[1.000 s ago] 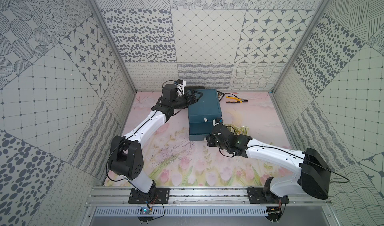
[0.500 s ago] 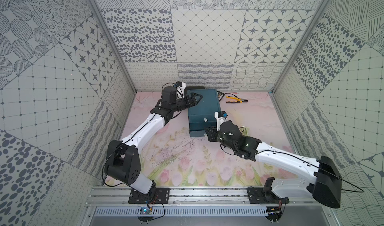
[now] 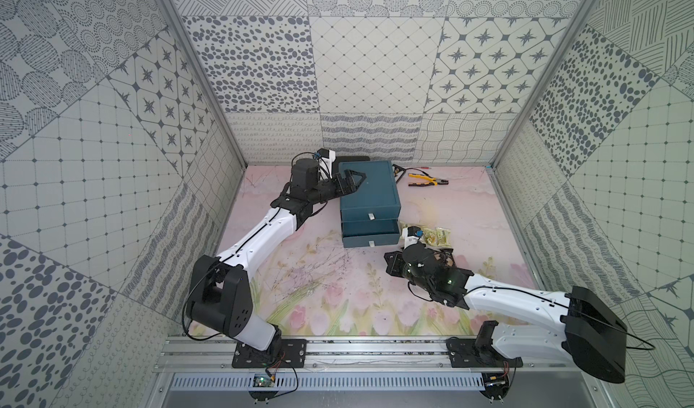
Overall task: Take the cookies out of the drawer
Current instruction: Close the drawer in the storage box.
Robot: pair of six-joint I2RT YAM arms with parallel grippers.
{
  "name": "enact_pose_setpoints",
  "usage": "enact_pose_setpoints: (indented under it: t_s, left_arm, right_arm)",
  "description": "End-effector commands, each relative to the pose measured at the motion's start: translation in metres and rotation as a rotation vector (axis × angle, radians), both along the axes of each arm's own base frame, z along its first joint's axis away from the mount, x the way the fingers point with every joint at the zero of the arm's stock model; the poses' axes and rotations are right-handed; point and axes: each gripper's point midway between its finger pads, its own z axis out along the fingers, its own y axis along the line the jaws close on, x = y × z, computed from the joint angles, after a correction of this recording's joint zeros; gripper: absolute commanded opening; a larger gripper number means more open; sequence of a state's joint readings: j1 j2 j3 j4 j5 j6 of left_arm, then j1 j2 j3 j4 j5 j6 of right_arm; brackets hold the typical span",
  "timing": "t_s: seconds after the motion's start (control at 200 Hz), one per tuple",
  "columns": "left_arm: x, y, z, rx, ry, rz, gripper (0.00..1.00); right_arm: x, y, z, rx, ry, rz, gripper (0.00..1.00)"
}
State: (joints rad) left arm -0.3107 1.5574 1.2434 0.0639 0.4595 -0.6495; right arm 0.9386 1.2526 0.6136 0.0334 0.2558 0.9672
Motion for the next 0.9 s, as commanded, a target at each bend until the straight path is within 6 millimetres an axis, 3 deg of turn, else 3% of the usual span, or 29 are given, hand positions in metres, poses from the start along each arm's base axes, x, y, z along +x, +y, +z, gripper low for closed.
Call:
enact_pose_setpoints:
  t_s: [0.0, 0.17, 0.35, 0.48, 0.705, 0.896]
  left_arm:
    - [-0.027, 0.012, -0.070, 0.107, 0.282, 0.025, 0.98]
    - [-0.031, 0.015, -0.067, 0.122, 0.270, 0.034, 0.98]
    - [-0.033, 0.014, -0.068, 0.120, 0.275, 0.019, 0.98]
    - [-0.034, 0.014, -0.066, 0.124, 0.264, 0.012, 0.98]
    - [-0.043, 0.013, -0.060, 0.101, 0.255, -0.004, 0.98]
    - [-0.056, 0.017, -0.061, 0.102, 0.254, -0.005, 0.98]
  right_arm:
    - [0.031, 0.015, 0.031, 0.151, -0.068, -0.048, 0.07]
    - [0.066, 0.020, 0.029, 0.285, -0.079, -0.086, 0.05]
    - [0.085, 0.035, 0.036, 0.368, -0.125, -0.089, 0.05]
    - [0.092, 0.036, 0.041, 0.416, -0.159, -0.115, 0.08]
    - [0.094, 0.011, 0.028, 0.360, -0.188, -0.232, 0.11]
    - [0.099, 0.018, 0.028, 0.399, -0.233, -0.220, 0.17]
